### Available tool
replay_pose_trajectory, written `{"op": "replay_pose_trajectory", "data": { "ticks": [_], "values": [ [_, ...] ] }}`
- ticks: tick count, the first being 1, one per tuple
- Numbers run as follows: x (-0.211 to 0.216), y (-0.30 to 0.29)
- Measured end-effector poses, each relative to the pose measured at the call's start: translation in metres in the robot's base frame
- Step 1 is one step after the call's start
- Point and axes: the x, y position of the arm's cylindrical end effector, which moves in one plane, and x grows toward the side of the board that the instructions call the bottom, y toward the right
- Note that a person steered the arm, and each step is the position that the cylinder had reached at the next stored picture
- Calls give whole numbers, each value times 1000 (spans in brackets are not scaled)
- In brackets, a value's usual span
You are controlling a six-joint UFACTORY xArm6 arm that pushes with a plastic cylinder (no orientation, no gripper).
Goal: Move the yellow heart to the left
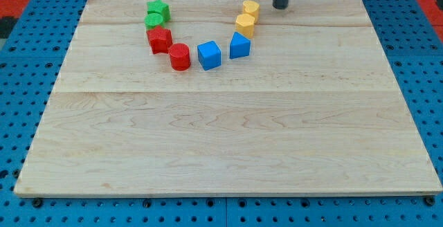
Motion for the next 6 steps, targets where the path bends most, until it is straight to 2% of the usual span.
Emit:
{"op": "replay_pose_trajectory", "data": {
  "ticks": [1,4,6],
  "values": [
    [10,-25],
    [-7,-52],
    [4,-12]
  ]
}}
